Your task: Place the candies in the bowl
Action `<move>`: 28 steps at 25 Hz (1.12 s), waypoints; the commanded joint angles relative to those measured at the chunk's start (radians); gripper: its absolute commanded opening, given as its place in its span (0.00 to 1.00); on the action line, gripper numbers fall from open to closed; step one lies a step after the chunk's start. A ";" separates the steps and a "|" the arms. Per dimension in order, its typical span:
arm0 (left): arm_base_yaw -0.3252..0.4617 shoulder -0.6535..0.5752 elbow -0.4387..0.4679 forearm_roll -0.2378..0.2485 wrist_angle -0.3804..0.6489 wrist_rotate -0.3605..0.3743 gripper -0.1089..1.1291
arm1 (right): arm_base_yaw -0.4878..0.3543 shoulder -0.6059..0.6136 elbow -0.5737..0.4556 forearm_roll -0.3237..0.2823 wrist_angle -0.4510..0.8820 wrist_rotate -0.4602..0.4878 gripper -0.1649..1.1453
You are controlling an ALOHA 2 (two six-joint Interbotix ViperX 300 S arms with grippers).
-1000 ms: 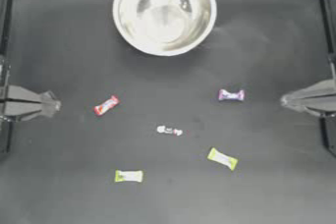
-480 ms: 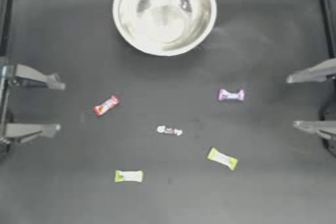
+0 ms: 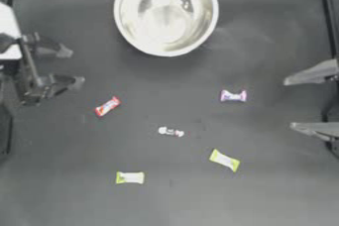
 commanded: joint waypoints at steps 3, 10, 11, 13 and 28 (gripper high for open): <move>0.020 0.133 -0.124 0.005 0.135 0.000 0.92 | 0.002 0.015 -0.028 0.012 0.011 0.002 0.89; 0.017 0.298 -0.202 0.058 0.278 -0.069 0.92 | -0.006 0.015 -0.025 0.017 0.021 0.002 0.89; 0.012 0.316 -0.209 0.064 0.288 -0.080 0.92 | -0.008 0.015 -0.023 0.018 0.021 0.002 0.89; 0.000 0.345 -0.219 0.074 0.295 -0.097 0.92 | -0.011 0.015 -0.021 0.020 0.023 0.002 0.89; -0.126 0.534 -0.276 0.212 0.301 -0.308 0.91 | -0.020 0.006 -0.012 0.038 0.025 0.002 0.89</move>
